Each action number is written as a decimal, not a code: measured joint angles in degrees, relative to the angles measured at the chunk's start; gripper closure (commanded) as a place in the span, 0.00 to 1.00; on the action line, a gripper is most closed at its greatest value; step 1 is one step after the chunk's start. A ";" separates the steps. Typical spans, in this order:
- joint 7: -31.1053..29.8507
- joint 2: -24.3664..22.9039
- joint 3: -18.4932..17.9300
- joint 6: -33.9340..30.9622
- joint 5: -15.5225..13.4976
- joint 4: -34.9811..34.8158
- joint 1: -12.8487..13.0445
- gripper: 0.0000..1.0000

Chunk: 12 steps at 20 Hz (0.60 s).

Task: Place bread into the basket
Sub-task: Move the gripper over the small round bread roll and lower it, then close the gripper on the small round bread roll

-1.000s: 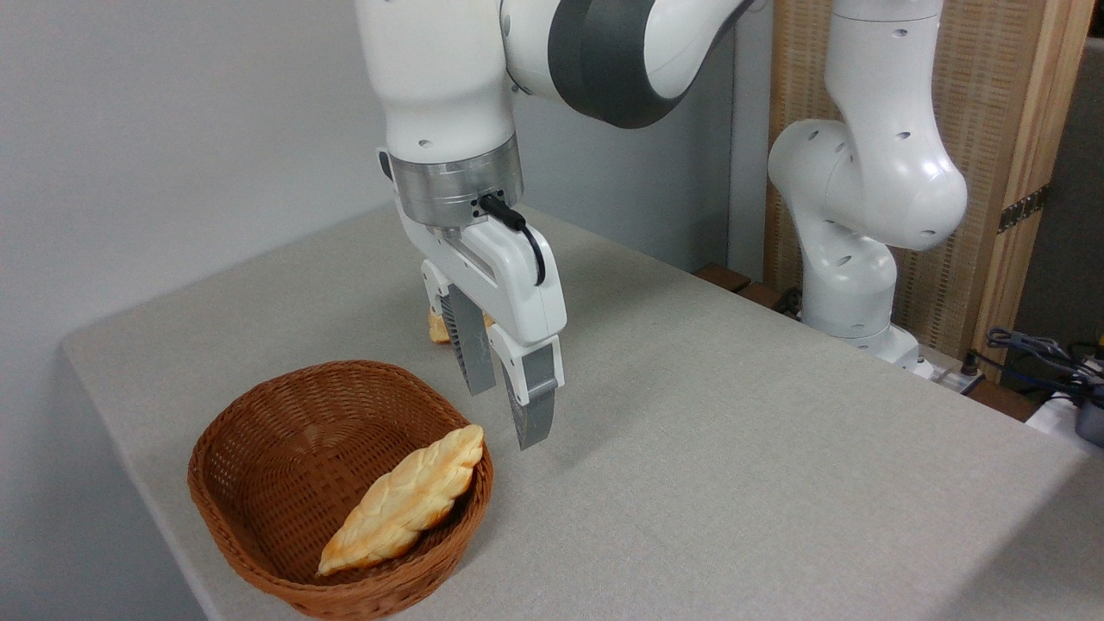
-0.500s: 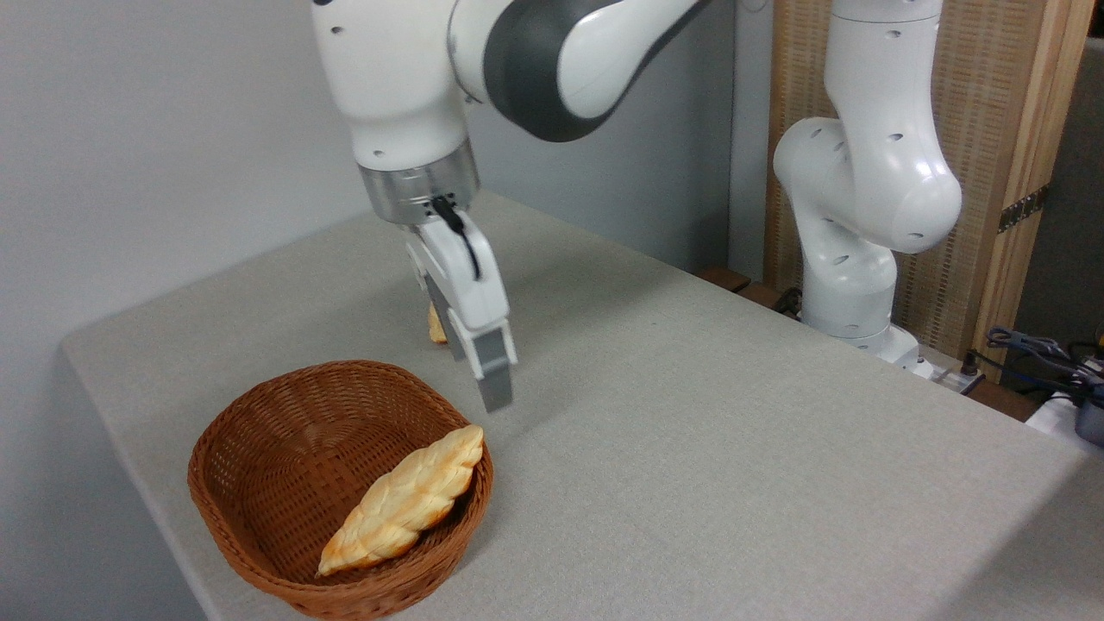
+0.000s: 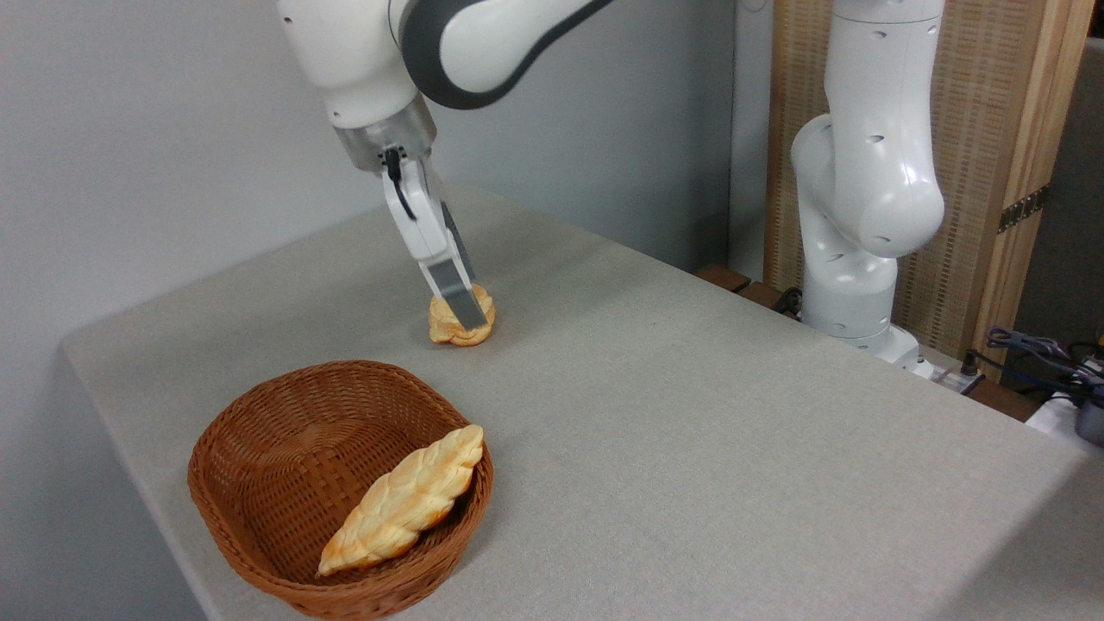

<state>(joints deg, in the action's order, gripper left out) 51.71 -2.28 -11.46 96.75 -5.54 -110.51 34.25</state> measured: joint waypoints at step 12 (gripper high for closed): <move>-5.33 3.04 0.02 0.78 0.00 -0.18 11.18 0.00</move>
<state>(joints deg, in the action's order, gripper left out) 46.38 0.76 -11.44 97.53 -5.55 -110.69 45.44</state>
